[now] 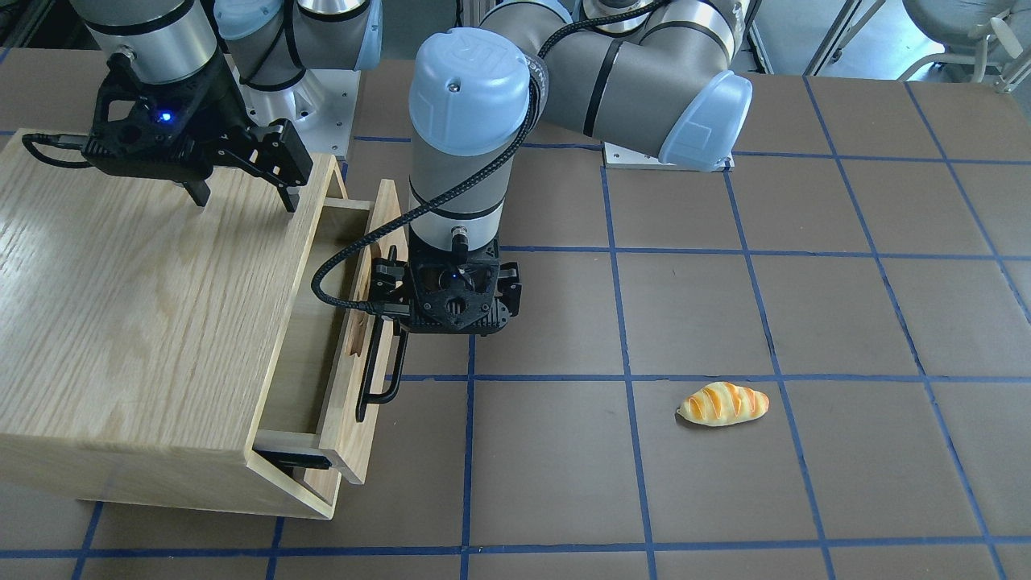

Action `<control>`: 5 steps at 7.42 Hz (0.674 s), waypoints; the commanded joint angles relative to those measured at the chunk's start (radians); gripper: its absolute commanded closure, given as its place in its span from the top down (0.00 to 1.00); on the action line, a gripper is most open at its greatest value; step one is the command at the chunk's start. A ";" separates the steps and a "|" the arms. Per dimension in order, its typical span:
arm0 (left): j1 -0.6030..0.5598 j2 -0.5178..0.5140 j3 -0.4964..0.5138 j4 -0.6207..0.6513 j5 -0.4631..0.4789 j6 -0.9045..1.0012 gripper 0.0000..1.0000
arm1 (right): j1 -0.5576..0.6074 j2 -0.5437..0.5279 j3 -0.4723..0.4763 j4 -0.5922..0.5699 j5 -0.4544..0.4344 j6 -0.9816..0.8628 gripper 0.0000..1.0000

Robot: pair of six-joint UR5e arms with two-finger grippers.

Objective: Open upper drawer
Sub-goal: 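Pull the handle with the left gripper, sliding the drawer outward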

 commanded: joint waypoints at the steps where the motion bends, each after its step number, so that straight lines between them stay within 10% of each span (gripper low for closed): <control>1: 0.024 0.003 0.000 -0.016 0.001 0.000 1.00 | 0.000 0.000 0.000 0.000 0.000 0.000 1.00; 5: 0.051 0.012 -0.001 -0.038 0.001 0.002 1.00 | 0.000 0.000 0.000 0.000 0.001 0.000 1.00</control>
